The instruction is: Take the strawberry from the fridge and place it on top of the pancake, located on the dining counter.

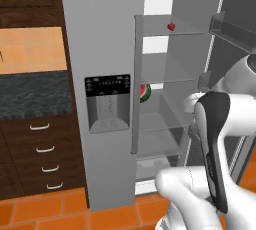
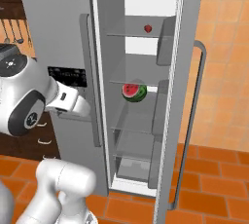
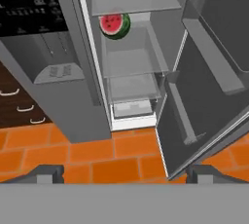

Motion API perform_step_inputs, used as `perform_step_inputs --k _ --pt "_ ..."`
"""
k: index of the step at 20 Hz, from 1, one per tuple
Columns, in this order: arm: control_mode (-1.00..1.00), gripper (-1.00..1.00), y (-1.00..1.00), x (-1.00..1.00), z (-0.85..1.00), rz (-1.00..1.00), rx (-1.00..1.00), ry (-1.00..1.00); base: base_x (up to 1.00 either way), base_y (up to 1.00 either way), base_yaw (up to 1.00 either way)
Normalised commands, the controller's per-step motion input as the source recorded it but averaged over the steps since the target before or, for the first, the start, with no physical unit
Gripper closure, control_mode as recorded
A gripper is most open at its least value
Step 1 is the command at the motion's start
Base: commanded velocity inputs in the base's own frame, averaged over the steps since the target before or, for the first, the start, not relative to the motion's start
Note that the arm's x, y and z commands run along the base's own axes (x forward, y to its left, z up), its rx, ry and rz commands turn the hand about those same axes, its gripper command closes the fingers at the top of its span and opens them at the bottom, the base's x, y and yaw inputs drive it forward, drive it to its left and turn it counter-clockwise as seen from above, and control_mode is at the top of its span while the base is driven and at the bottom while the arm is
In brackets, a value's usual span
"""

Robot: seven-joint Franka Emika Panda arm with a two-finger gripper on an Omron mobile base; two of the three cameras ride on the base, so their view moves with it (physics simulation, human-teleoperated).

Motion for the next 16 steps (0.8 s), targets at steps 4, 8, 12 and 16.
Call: perform_step_inputs --k 4,8,12,16 --pt "-1.0 -1.0 0.05 -0.08 -0.25 0.02 -0.07 -0.28 0.0 0.0 0.0" --pt "1.0 -1.0 0.0 0.08 0.0 0.0 0.0 -0.01 0.45 -0.06 0.0" --pt "1.0 -1.0 0.0 0.0 0.0 0.0 0.0 0.0 0.88 -0.31 0.0" --pt "1.0 -1.0 0.0 0.0 0.0 0.0 0.0 0.0 0.76 -0.49 0.0"
